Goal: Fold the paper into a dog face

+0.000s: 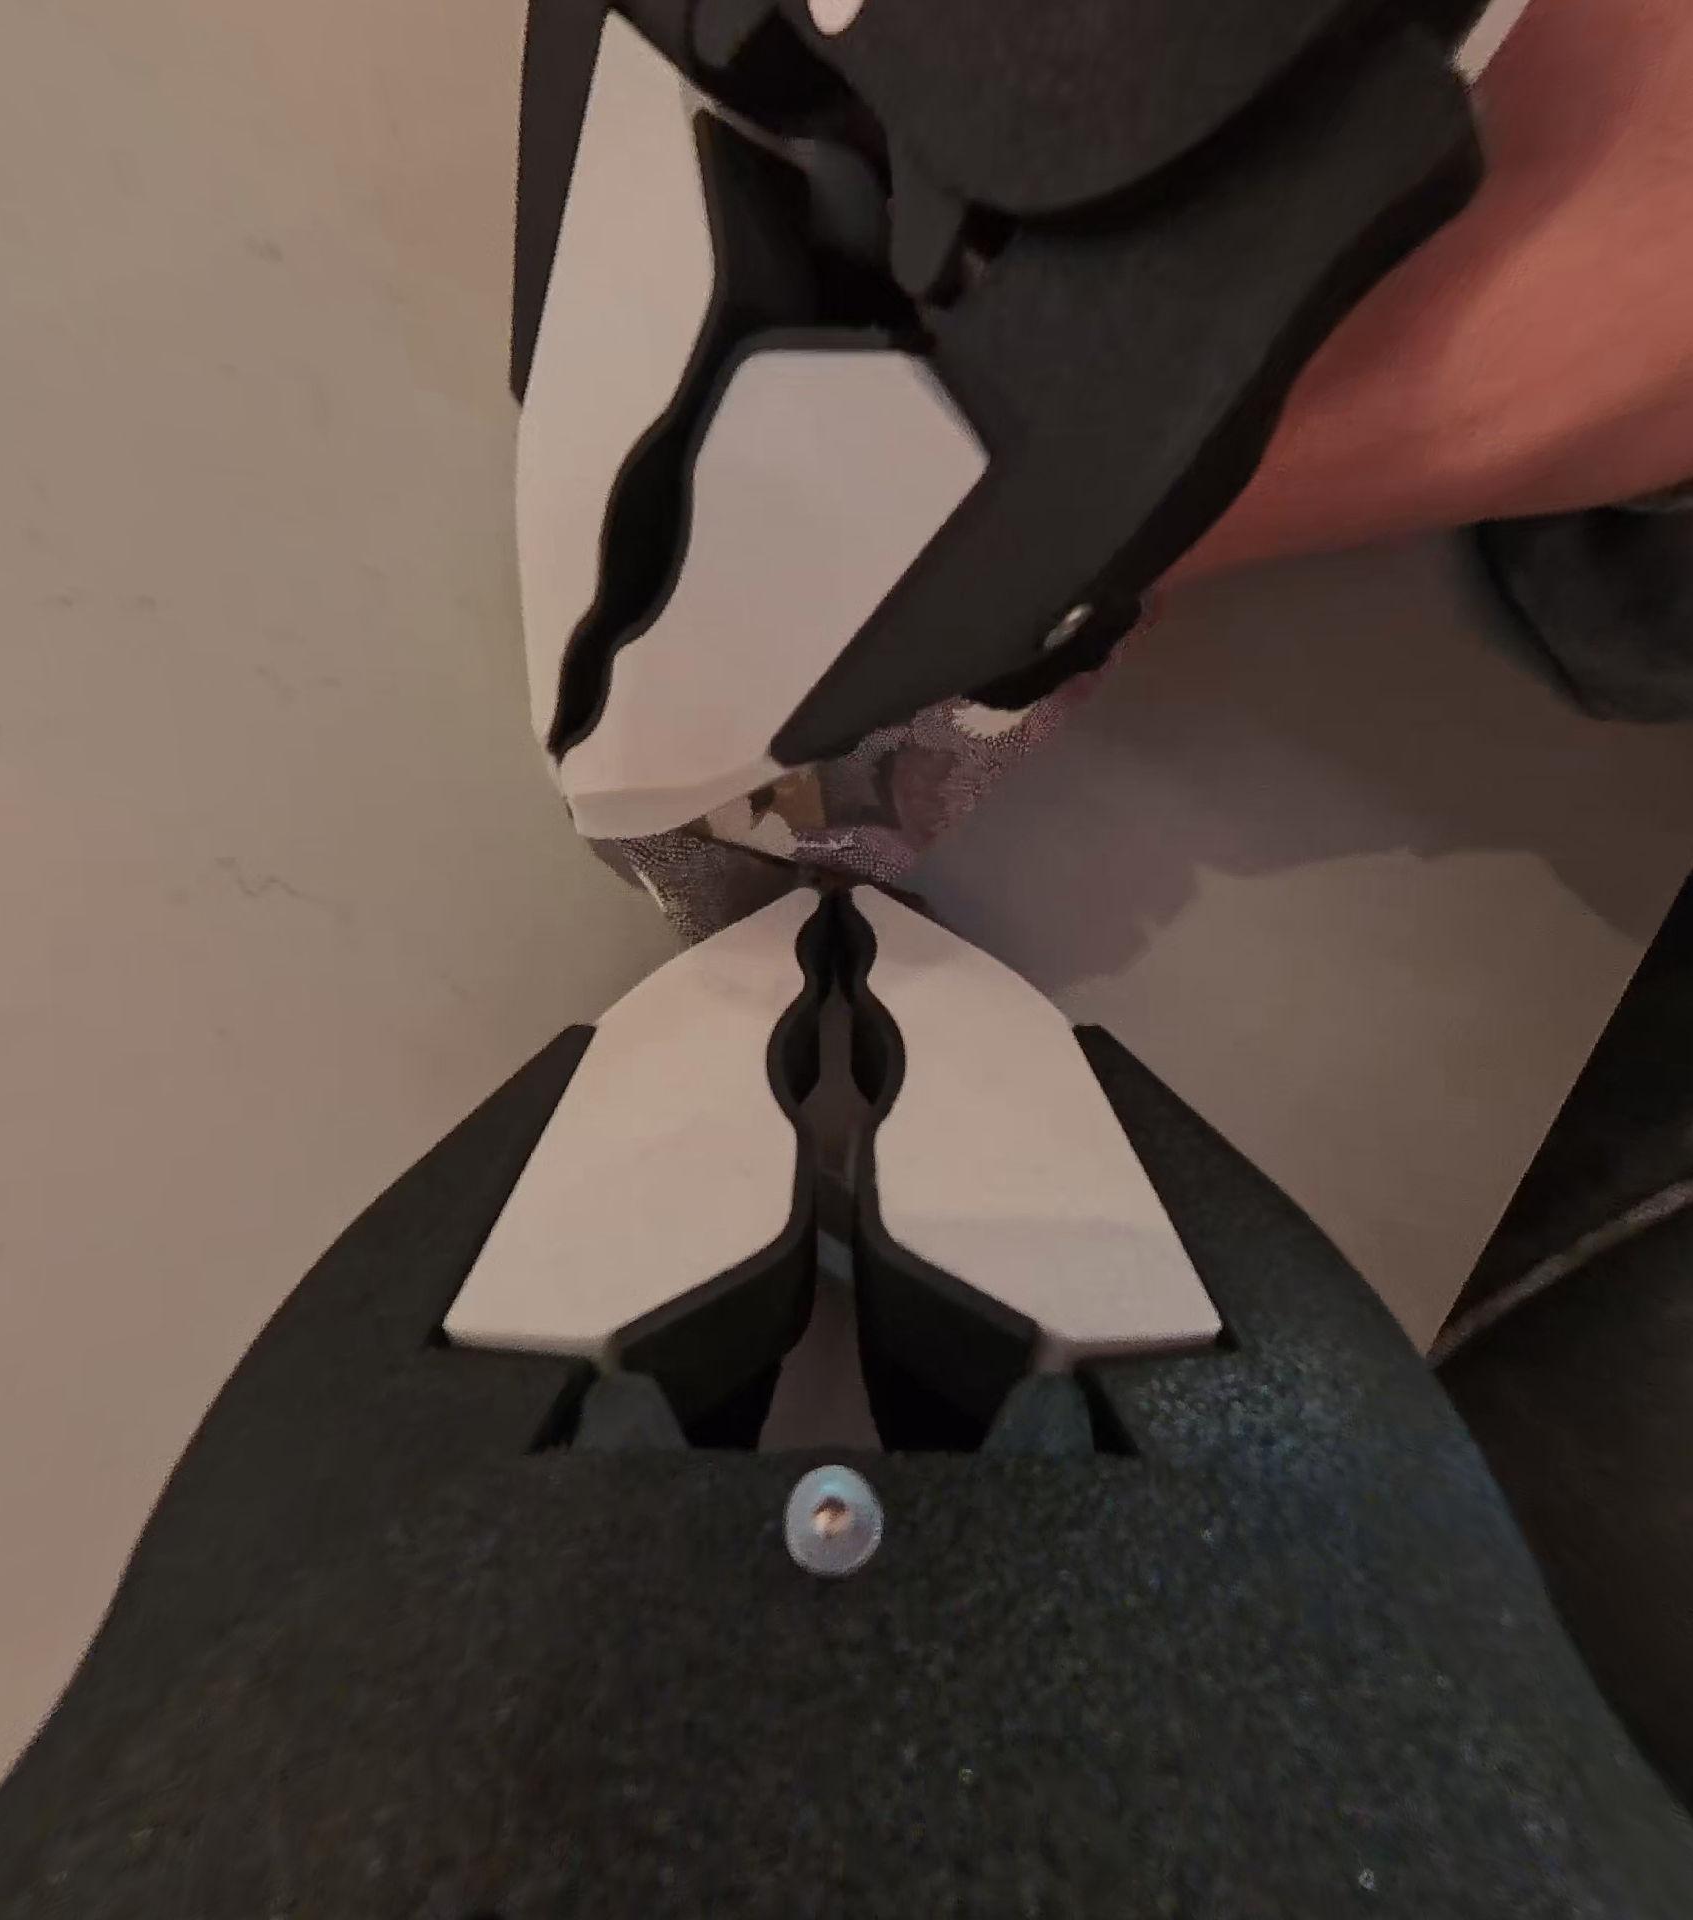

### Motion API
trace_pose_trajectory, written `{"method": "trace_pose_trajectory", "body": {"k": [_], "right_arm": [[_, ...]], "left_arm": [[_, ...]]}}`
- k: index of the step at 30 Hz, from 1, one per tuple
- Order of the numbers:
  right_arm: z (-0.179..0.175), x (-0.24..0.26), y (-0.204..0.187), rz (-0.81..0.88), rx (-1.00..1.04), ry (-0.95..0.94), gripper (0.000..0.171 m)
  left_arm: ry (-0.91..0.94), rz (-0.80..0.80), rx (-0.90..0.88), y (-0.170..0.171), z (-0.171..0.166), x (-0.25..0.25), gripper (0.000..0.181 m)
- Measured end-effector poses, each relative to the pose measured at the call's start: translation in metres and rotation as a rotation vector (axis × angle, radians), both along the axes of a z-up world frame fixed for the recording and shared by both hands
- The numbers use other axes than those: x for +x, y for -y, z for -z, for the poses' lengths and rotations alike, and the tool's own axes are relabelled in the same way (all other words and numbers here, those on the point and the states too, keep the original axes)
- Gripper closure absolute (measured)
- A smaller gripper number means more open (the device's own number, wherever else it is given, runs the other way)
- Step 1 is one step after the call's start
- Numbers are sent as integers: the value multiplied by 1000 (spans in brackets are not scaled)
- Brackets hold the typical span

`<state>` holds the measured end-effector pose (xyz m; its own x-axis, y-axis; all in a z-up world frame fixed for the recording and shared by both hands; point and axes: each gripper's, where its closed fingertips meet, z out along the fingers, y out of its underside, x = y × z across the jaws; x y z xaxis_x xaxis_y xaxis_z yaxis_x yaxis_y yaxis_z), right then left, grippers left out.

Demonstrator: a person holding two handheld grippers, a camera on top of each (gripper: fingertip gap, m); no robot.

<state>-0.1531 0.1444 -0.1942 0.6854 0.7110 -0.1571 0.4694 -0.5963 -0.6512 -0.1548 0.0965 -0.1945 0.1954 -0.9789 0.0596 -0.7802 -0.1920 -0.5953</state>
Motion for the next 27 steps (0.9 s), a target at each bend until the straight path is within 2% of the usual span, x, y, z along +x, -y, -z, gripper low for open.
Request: {"method": "trace_pose_trajectory", "body": {"k": [2,3,6,8,11,14,16,19,27], "right_arm": [[-4,7,4,-8,-8,44,171],[-18,9,7,-34,32,27,171],[-78,31,12,10,145,-165,171],[-96,55,11,68,184,-233,171],[-65,79,13,59,178,-101,171],[-26,76,24,-12,54,-5,171],[-12,73,33,-34,-8,19,171],[1,77,35,-19,-7,59,171],[0,77,35,35,-11,12,171]], "left_arm": [[-17,26,4,1,0,-3,181],[-27,52,5,2,0,-6,181],[-22,118,-54,5,0,-14,181],[-29,157,-88,5,-1,-21,181],[-57,209,-83,2,0,-29,181],[-69,232,-82,2,0,-31,181],[-66,230,-89,2,0,-31,181],[-58,224,-93,2,-1,-31,181],[-80,172,-89,-1,0,-31,181]]}}
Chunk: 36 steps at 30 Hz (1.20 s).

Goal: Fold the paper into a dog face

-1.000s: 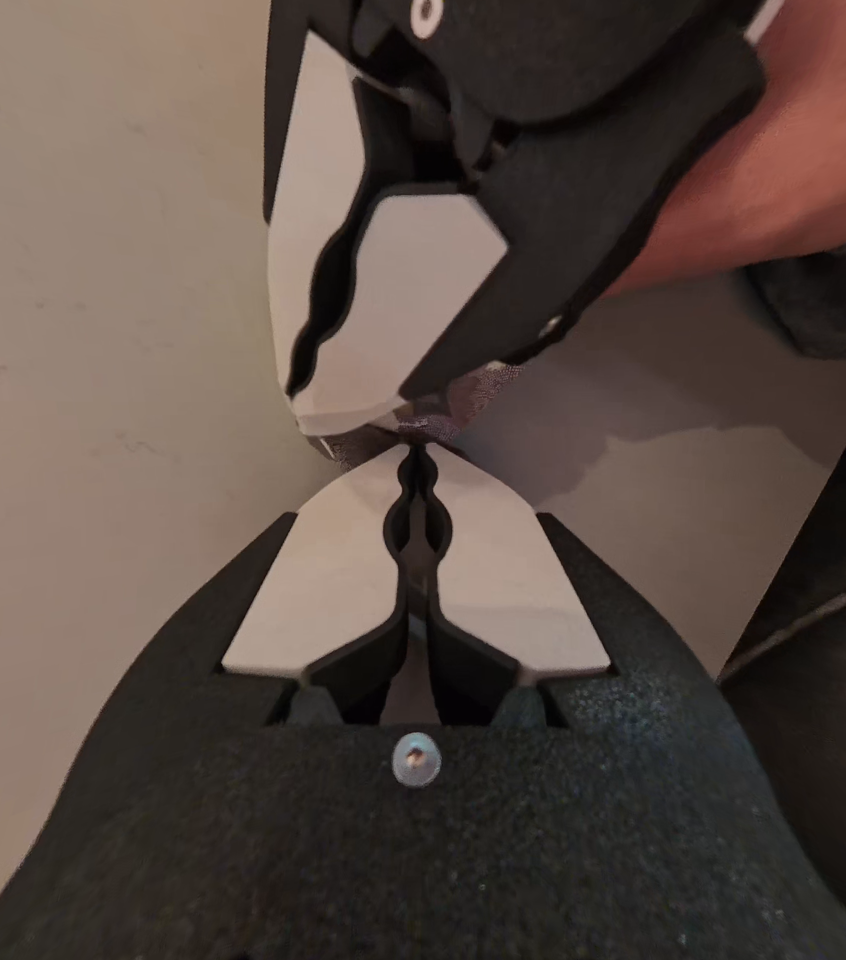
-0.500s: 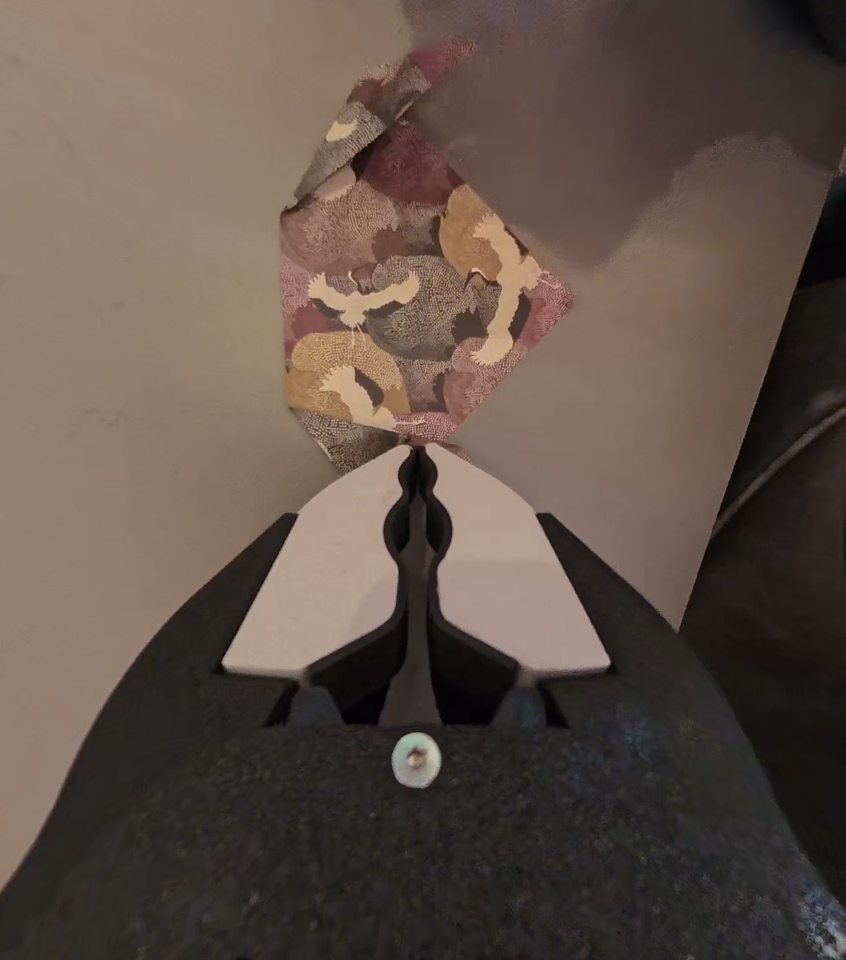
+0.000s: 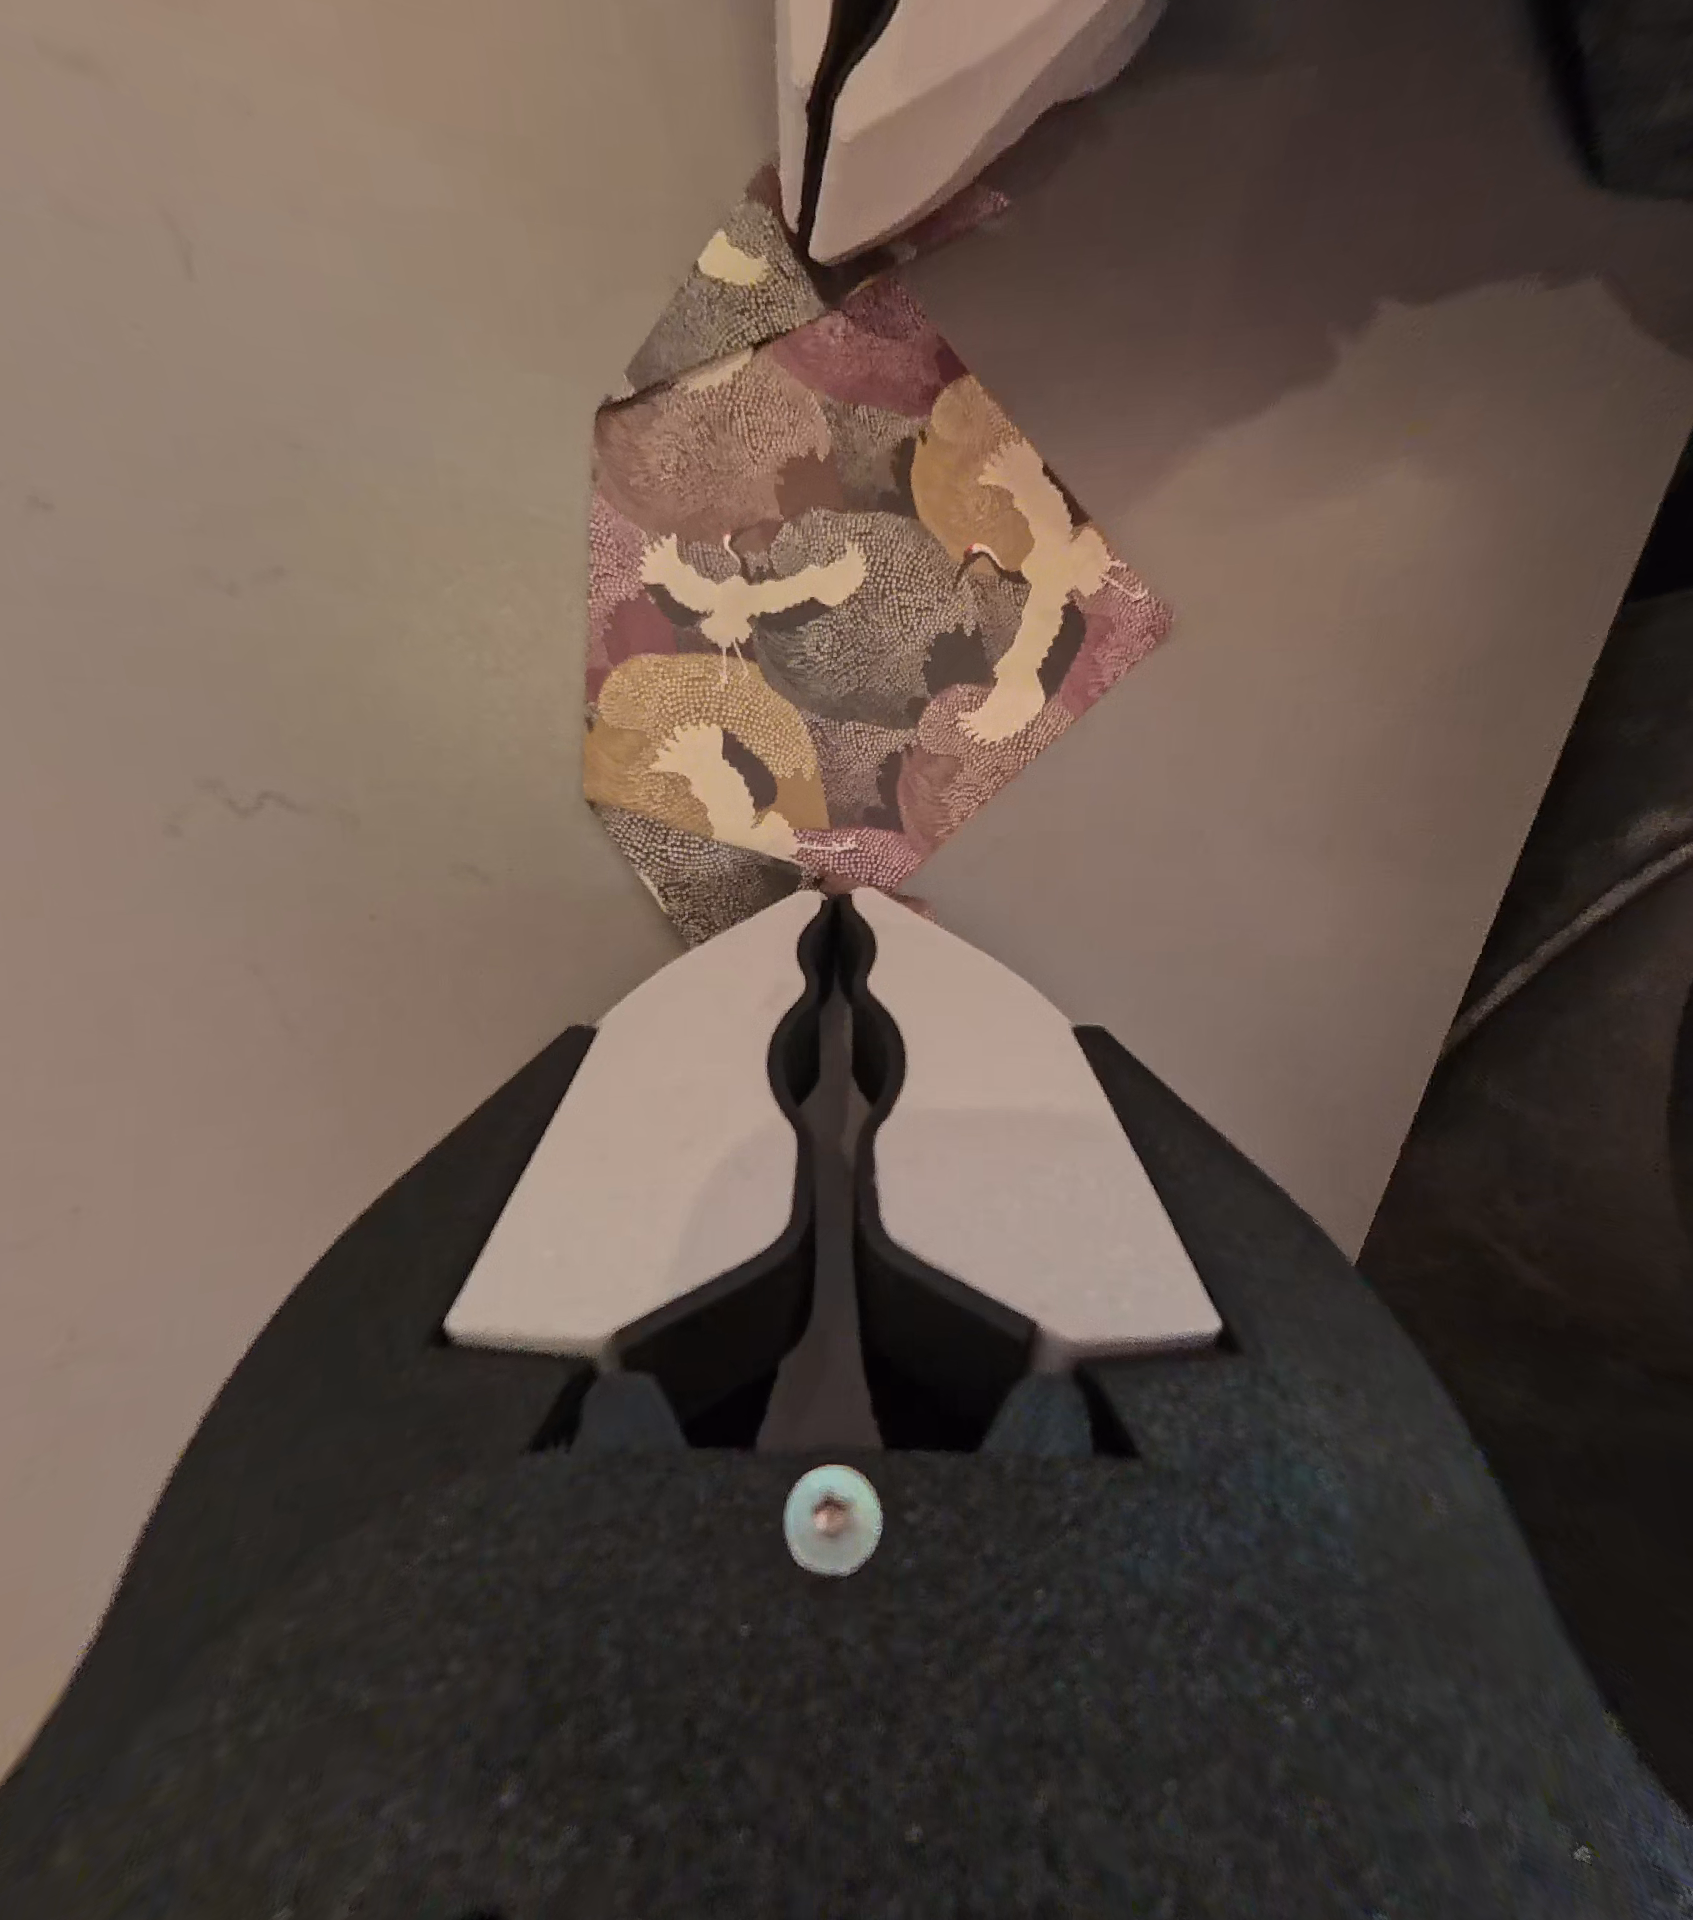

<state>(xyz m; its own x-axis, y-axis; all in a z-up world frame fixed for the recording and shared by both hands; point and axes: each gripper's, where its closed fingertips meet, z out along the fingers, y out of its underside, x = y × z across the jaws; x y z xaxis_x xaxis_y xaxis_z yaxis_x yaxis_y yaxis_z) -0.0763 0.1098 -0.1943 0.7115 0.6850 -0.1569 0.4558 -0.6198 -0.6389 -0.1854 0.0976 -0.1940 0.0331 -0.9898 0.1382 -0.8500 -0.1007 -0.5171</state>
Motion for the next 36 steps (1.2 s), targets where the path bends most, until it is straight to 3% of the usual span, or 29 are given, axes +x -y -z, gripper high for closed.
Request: {"method": "trace_pose_trajectory", "body": {"k": [6,12,15,23,29,32,36], "right_arm": [[-1,0,0,11,71,30,171],[-46,-8,13,24,423,19,171],[-51,-10,23,-15,529,61,166],[-26,-14,45,-36,399,80,162],[-24,-38,59,-118,273,-51,171],[-27,-57,59,-108,221,-100,171],[-13,-62,50,1,149,-13,171]], "left_arm": [[52,-59,38,-2,0,1,181],[125,-88,54,-1,-10,2,175],[168,-79,64,2,-19,1,170],[206,-52,107,5,-31,-9,164],[213,-6,63,-15,-36,5,163],[178,89,-15,-19,-34,23,179],[82,262,22,-15,-14,47,181]]}}
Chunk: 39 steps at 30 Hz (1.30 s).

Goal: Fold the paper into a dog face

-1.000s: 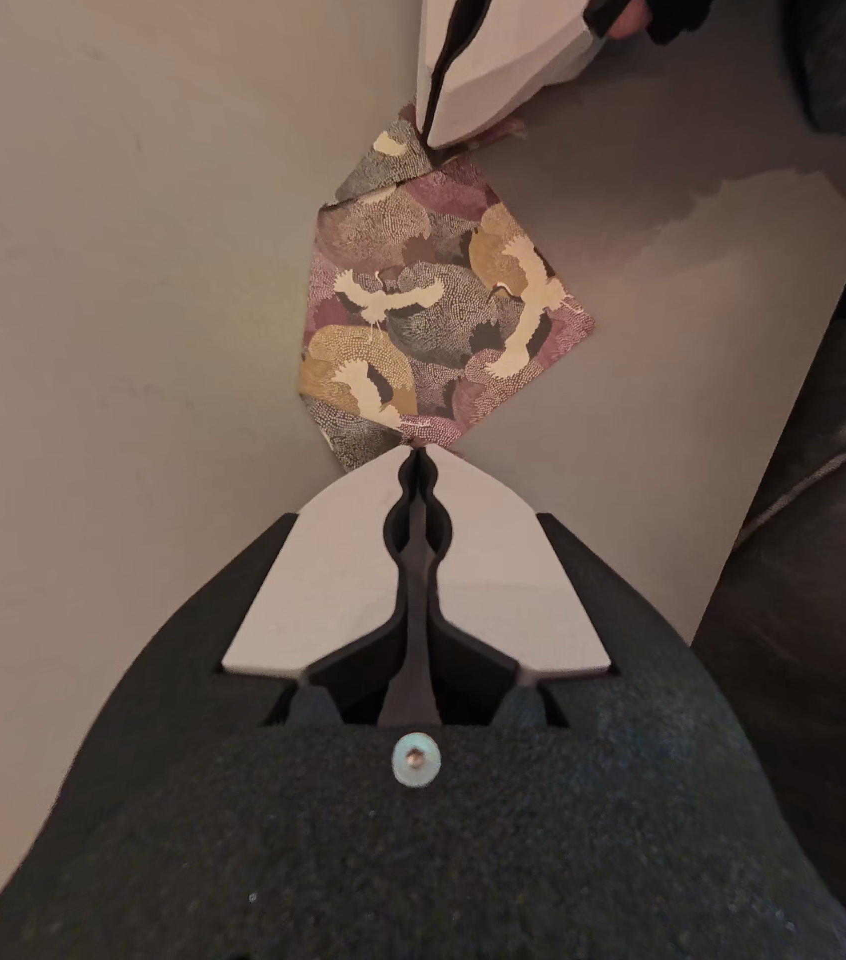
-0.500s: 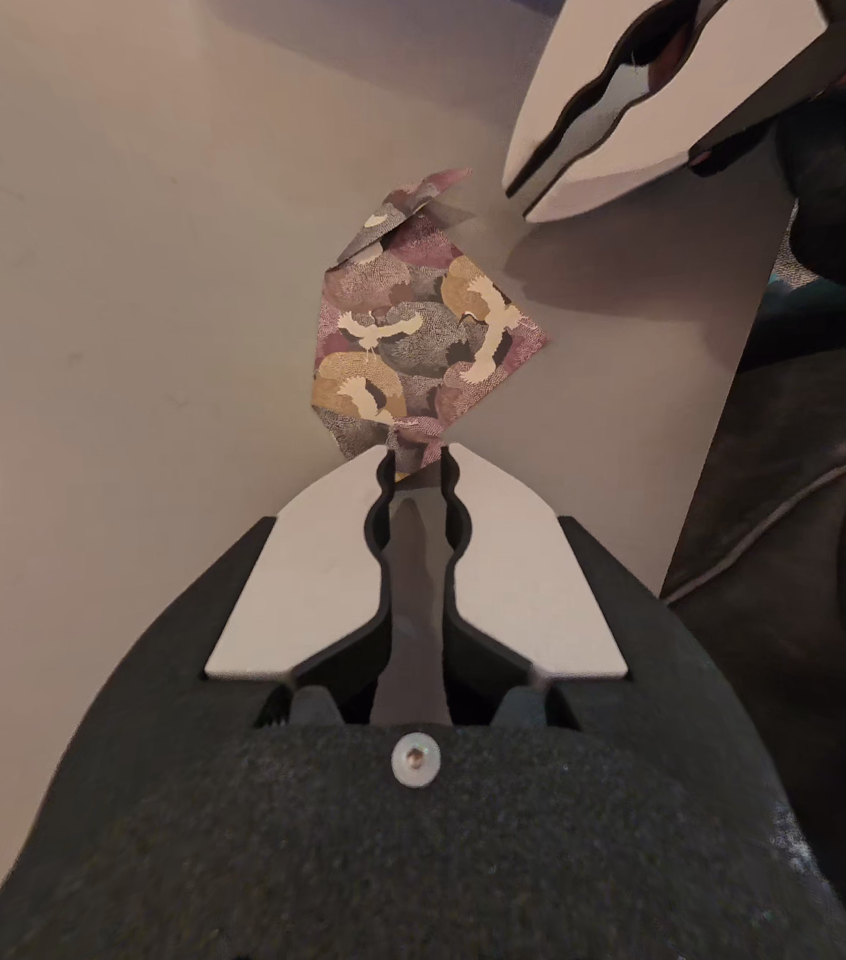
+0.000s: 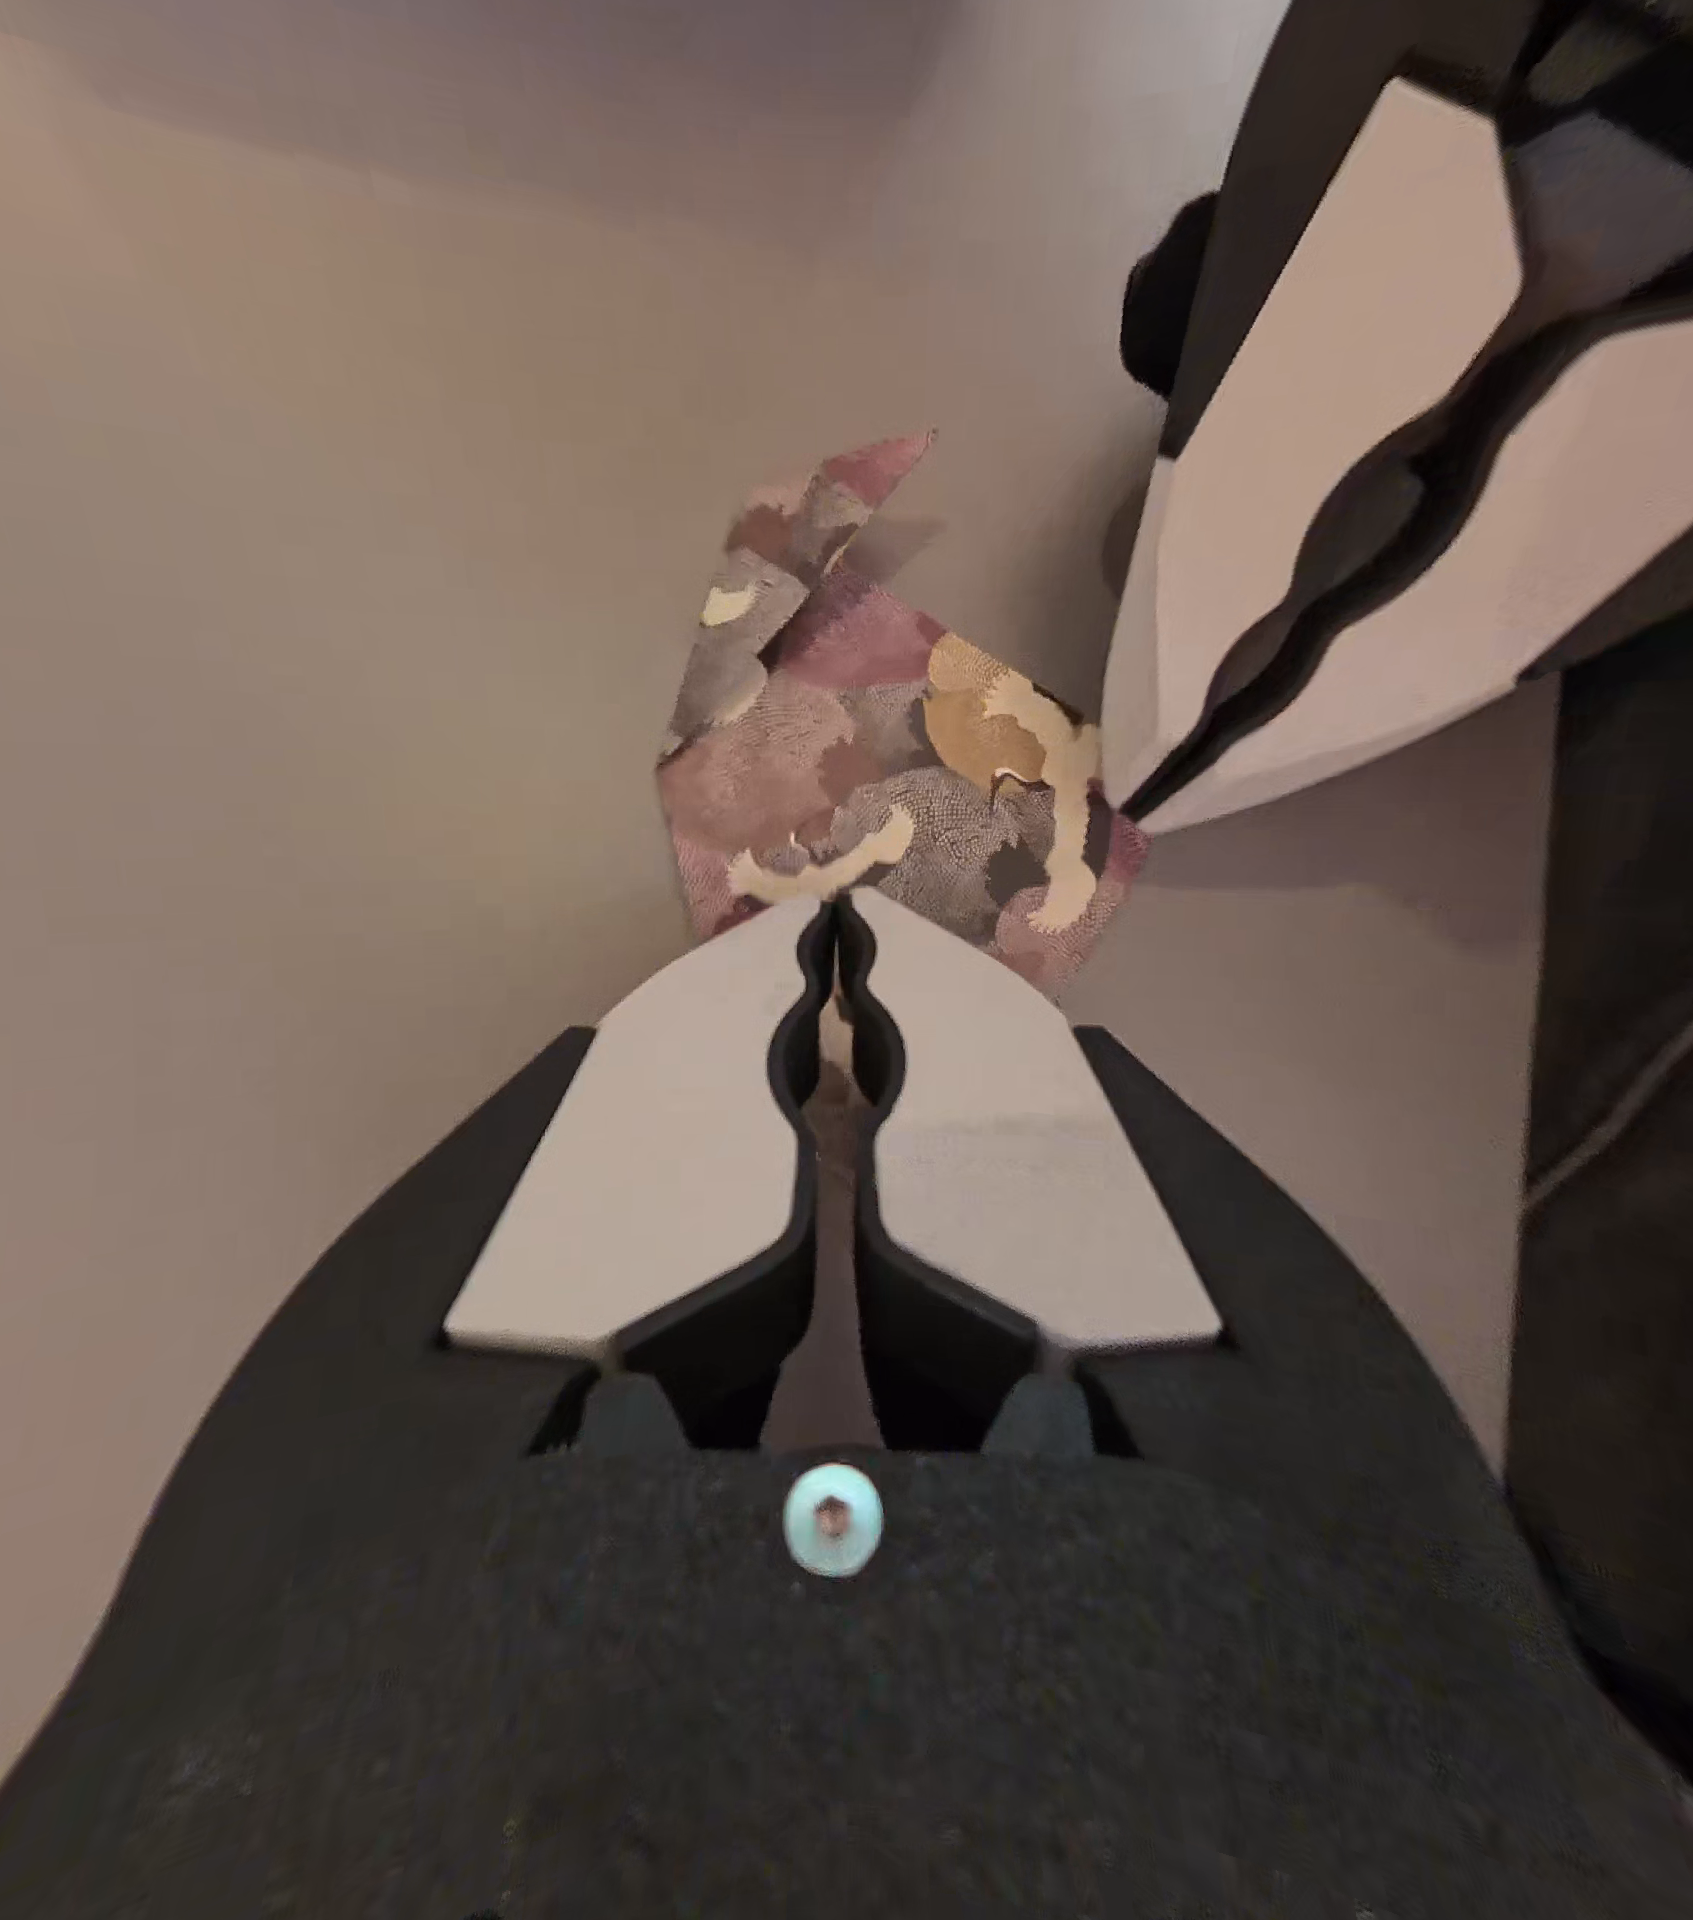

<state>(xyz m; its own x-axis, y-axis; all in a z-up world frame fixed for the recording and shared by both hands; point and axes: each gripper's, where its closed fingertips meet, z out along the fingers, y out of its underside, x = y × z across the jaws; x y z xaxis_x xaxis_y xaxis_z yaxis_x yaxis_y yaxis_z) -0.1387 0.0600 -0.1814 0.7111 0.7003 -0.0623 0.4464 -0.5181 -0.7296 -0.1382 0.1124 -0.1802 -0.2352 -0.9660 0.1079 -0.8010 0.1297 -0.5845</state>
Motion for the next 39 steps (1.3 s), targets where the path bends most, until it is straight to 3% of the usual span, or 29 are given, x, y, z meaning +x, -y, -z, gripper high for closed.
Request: {"method": "trace_pose_trajectory", "body": {"k": [3,9,15,20,22,26,29,39], "right_arm": [[13,2,4,-1,-36,86,171],[14,24,-2,63,-27,111,171],[14,45,-27,105,6,191,171],[9,48,-34,110,15,176,171],[-2,57,-31,112,76,154,169],[-2,71,-21,91,67,131,144],[3,64,-22,96,10,74,138],[9,58,-34,142,-86,-11,143]], "left_arm": [[-38,60,39,5,14,10,181],[-55,6,61,5,14,0,181],[-38,-44,30,35,14,-11,181],[-23,-111,51,43,14,-12,181],[14,-138,77,40,9,-8,170],[85,-160,126,31,1,2,159],[89,-166,121,29,2,6,159],[36,-178,149,30,14,2,160]]}}
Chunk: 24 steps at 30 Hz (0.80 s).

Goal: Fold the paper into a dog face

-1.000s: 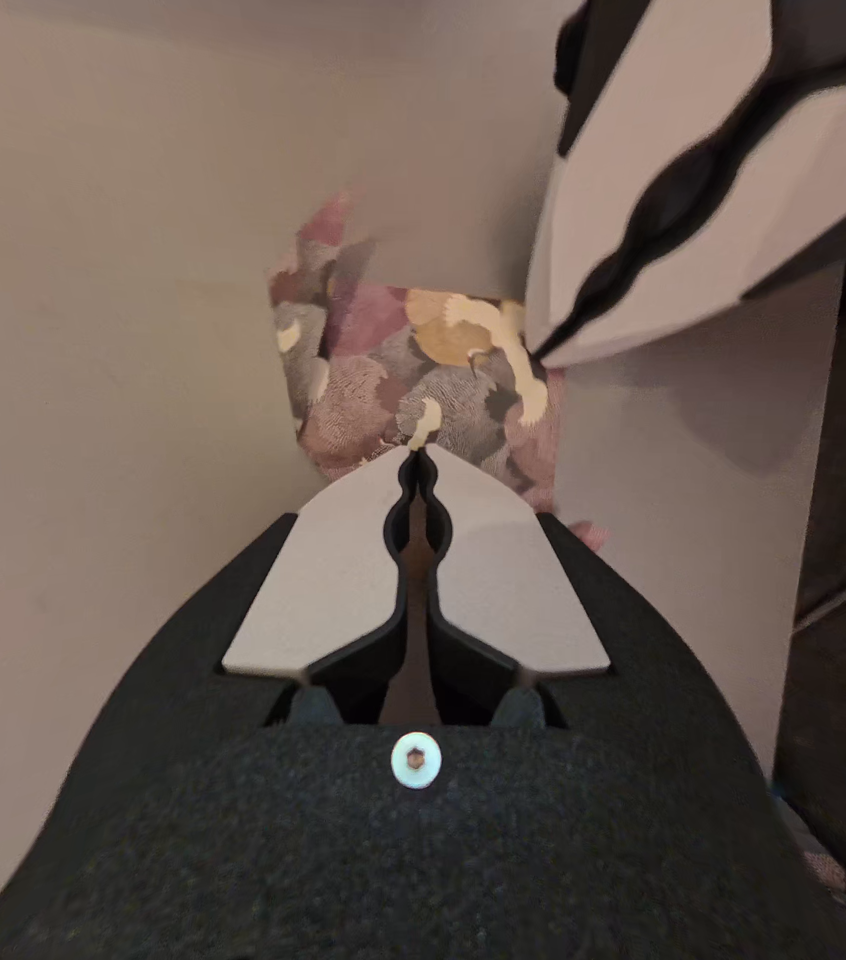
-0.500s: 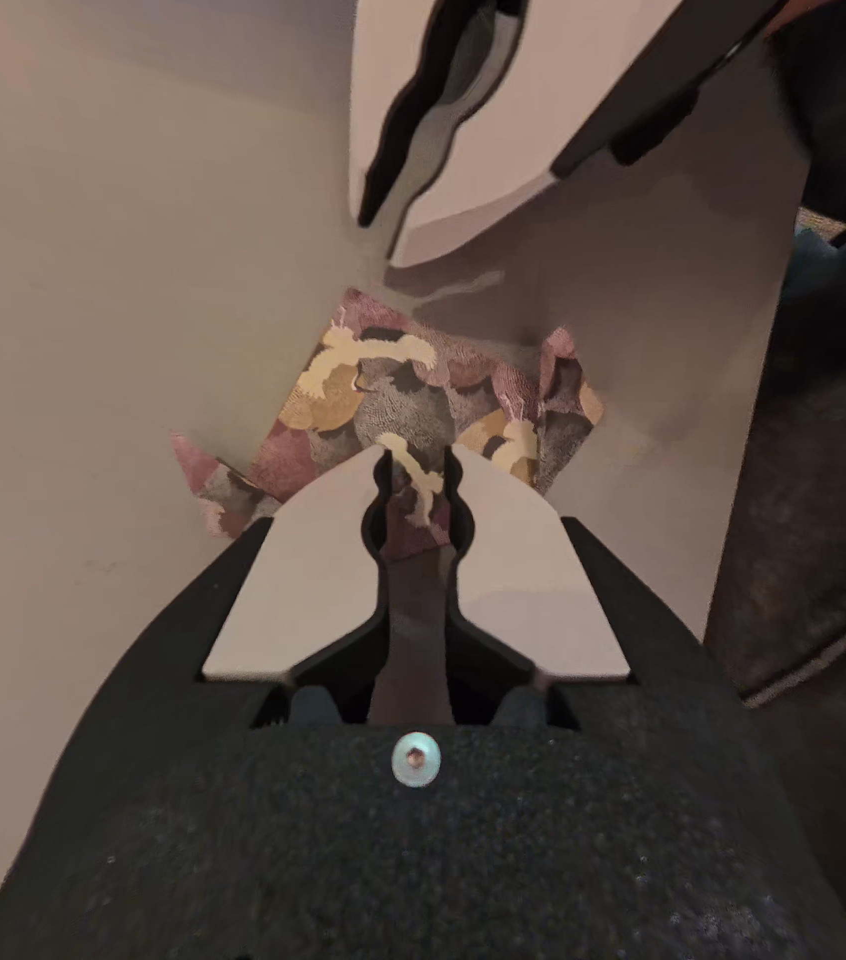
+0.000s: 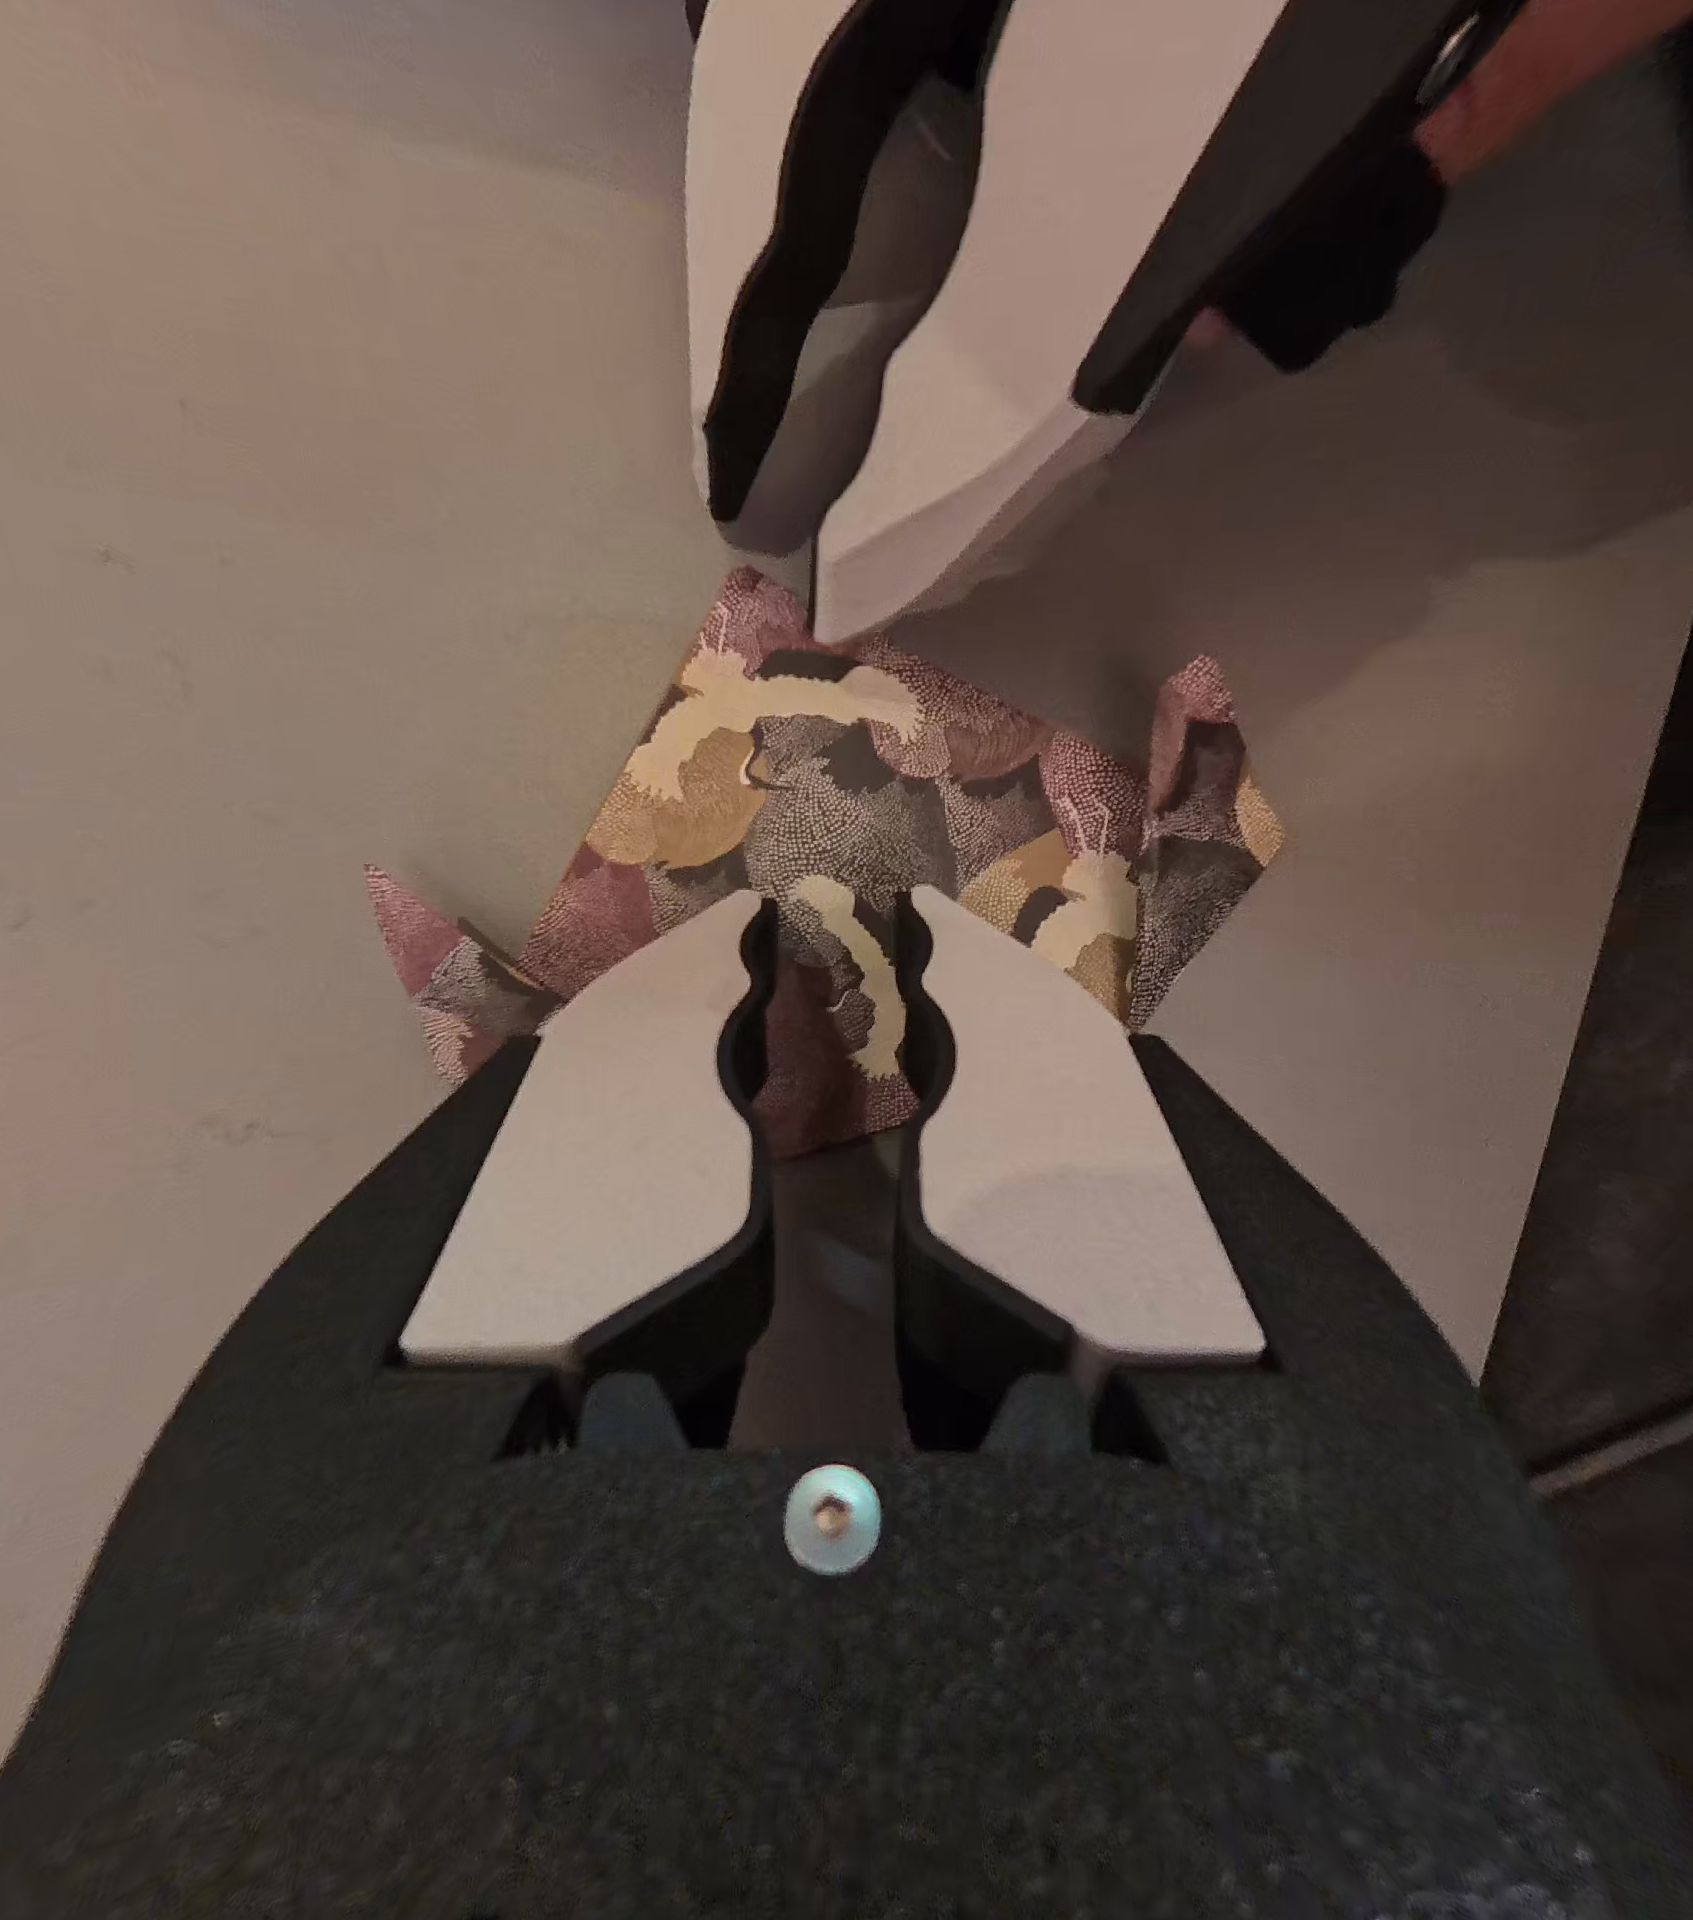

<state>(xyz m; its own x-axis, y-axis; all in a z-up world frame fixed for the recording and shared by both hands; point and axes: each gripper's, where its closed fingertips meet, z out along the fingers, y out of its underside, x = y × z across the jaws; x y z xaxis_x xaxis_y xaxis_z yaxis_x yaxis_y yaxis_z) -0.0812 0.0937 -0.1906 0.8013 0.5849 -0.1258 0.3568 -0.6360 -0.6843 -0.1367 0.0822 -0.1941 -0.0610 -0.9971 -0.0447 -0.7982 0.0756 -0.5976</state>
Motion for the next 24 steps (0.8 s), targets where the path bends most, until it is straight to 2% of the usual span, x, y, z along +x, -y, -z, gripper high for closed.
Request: {"method": "trace_pose_trajectory", "body": {"k": [9,14,17,21,24], "right_arm": [[1,-10,0,26,-27,-21,148],[-6,-28,3,7,-100,-199,151],[-7,-29,4,5,-130,-238,149],[-8,-7,6,21,-103,-140,146],[-6,-3,20,-78,-91,-21,150]], "left_arm": [[9,-12,-24,2,0,1,165],[18,-14,-22,2,0,2,165],[19,-14,-22,2,0,2,165],[21,-13,-21,2,0,2,165],[22,-13,-25,2,0,2,165]]}}
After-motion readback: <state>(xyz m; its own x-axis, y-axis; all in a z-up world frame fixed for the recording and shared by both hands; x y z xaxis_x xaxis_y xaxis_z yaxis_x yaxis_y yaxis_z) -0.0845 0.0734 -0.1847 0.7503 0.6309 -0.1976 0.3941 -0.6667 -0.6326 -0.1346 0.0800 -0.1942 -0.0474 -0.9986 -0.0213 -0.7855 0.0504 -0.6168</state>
